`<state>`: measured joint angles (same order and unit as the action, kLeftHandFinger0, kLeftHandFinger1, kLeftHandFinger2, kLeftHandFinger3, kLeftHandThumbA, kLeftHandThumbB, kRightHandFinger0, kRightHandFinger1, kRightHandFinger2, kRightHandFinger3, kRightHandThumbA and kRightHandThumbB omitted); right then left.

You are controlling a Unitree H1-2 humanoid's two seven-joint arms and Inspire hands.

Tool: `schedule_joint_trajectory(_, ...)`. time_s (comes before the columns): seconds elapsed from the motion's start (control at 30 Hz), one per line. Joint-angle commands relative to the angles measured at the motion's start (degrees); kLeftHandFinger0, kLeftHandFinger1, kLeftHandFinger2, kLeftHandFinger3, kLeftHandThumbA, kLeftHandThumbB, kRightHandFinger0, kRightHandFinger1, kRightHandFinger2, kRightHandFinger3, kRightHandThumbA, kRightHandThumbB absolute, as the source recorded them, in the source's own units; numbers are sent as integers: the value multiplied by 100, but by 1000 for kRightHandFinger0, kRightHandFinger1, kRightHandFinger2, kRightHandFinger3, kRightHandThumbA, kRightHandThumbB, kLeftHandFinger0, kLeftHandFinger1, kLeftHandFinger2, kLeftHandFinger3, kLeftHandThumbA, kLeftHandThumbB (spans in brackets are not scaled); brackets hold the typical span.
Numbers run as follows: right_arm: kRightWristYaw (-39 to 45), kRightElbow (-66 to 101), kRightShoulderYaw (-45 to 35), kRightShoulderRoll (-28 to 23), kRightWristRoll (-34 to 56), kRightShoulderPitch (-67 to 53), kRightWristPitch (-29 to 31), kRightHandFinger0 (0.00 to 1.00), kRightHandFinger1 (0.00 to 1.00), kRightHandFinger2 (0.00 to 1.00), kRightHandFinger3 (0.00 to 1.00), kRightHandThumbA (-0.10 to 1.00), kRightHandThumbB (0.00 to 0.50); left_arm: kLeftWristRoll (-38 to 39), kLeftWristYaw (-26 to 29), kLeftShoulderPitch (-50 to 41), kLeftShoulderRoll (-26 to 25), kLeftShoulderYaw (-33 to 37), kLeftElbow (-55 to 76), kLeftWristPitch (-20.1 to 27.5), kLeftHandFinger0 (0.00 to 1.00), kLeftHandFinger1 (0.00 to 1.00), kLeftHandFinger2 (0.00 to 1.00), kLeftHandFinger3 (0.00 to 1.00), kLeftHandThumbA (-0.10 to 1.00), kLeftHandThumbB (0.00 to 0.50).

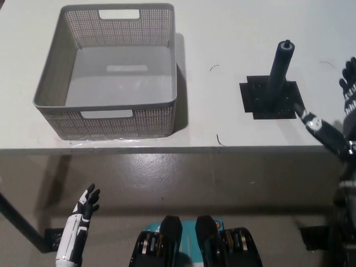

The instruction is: Use the right hand to pick up a electric screw driver and put it into a container on the left side

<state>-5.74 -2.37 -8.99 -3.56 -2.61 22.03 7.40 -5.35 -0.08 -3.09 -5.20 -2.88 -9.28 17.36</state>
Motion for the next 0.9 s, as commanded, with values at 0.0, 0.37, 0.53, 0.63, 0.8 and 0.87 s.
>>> schedule_joint_trajectory(0.0,-50,-440,-128,-102,273,539,-219,1000,1000,1000,1000,1000,371,-71,55,80,-74,26,43,236,1000,1000,1000,1000,1000,120)
schedule_joint_trajectory(0.37,-95,-1781,78,-229,-43,1265,-667,1000,1000,1000,1000,1000,460,-45,4,-15,-100,52,71,236,1000,1000,1000,1000,1000,110)
schedule_joint_trajectory(0.53,-36,-2605,80,-273,73,1717,-636,1000,1000,1000,1000,1000,479,-31,-11,-15,-117,59,120,172,1000,1000,1000,1000,1000,105)
schedule_joint_trajectory(0.63,-12,-2933,130,-324,34,1910,-647,1000,1000,1000,1000,1000,490,-62,1,-5,-136,68,102,207,1000,1000,1000,1000,1000,109)
schedule_joint_trajectory(0.8,19,-3649,177,-348,87,2274,-496,1000,1000,1000,1000,1000,500,-48,-17,-12,-165,84,98,205,1000,1000,1000,1000,1000,120)
schedule_joint_trajectory(0.87,-24,-3800,191,-352,64,2334,-452,1000,1000,1000,1000,1000,500,-57,-13,-11,-165,91,103,193,1000,1000,1000,1000,1000,121)
